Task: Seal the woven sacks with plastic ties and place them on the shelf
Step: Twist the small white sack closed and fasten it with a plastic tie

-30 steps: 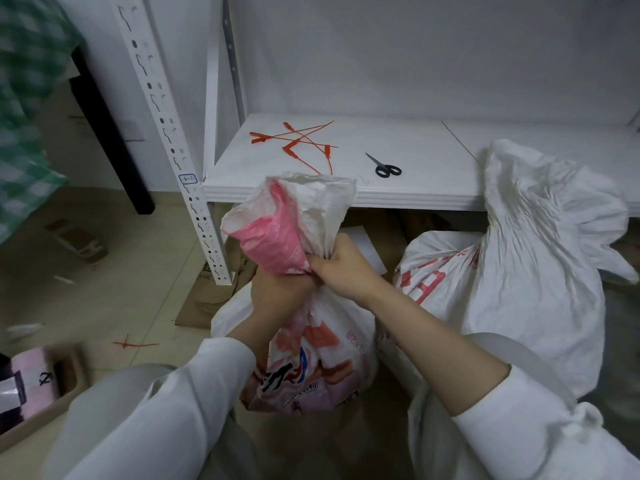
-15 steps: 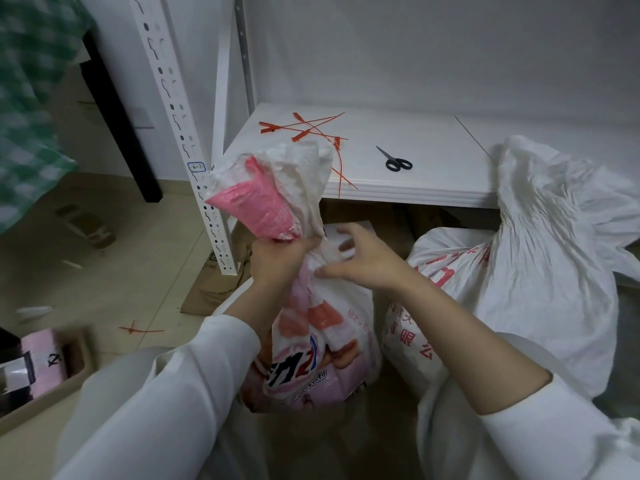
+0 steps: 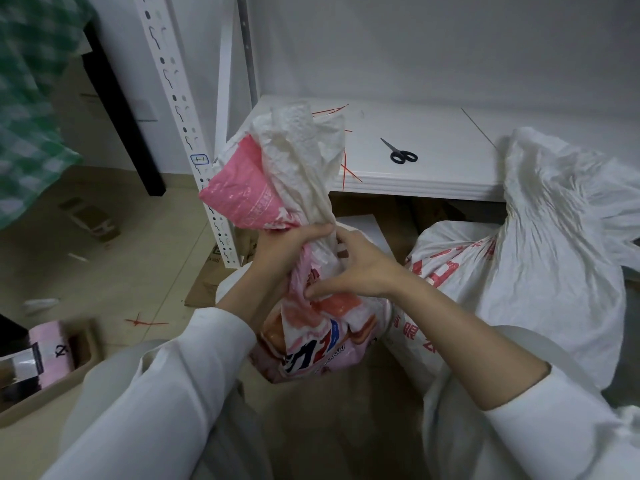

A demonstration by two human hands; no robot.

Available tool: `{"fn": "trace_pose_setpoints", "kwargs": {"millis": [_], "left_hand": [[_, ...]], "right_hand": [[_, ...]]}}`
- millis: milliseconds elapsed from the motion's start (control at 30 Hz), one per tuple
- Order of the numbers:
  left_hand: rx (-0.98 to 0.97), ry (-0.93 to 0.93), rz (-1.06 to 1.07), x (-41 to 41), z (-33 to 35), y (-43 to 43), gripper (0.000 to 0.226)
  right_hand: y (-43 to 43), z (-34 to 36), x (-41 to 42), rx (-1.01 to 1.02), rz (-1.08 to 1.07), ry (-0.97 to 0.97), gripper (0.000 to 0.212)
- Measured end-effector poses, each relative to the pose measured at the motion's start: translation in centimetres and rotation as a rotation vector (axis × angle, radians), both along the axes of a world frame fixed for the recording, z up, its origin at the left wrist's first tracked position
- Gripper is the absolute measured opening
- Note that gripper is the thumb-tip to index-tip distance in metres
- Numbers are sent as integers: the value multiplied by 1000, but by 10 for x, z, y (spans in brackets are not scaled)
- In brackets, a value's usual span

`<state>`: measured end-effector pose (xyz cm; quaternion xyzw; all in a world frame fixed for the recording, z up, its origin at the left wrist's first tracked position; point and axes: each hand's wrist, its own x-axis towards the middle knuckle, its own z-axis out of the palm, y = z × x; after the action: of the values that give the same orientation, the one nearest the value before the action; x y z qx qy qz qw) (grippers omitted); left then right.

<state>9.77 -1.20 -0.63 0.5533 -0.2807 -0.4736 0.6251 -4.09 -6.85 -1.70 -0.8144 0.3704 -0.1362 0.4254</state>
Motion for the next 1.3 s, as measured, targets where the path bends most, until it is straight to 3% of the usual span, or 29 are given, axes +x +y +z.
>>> {"fn": "trace_pose_setpoints", "kwargs": {"millis": [100, 200, 267, 400, 567, 667, 767, 867, 933, 1100, 1133, 1233, 1300], "left_hand": [[24, 25, -105, -1, 1, 2, 51], [104, -16, -137, -7, 4, 6, 25], [129, -26, -140, -8, 7, 9, 19], [-62, -97, -228, -3, 9, 14, 48], [-78, -192, -173, -6, 10, 19, 44], [-57, -246, -152, -3, 8, 17, 51], [-38, -267, -116, 1, 5, 13, 83], [-45, -303, -98, 0, 4, 11, 94], [-90, -326, -82, -1, 4, 9, 89], [-185, -443, 64, 1, -4, 5, 51], [-169, -453, 98, 1, -7, 5, 56], [94, -595, 212, -7, -16, 5, 112], [234, -666, 191, -17, -17, 7, 132]], "right_hand": [[4, -7, 2, -40, -38, 13, 121], [6, -12, 2, -59, -70, -49, 114], [6, -16, 4, -58, -104, -101, 105], [7, -27, 13, -65, -180, -210, 101], [7, -26, 15, -50, -204, -283, 87], [12, -20, 17, -64, -257, -251, 63], [16, -17, 21, -49, -335, -217, 33], [15, -19, 23, -32, -383, -191, 24], [12, -20, 23, -30, -422, -167, 25], [8, -9, 17, -83, -516, -128, 21], [8, -6, 16, -103, -532, -126, 21], [8, -2, 14, -153, -599, -146, 24], [8, 1, 13, -213, -635, -131, 27]]}}
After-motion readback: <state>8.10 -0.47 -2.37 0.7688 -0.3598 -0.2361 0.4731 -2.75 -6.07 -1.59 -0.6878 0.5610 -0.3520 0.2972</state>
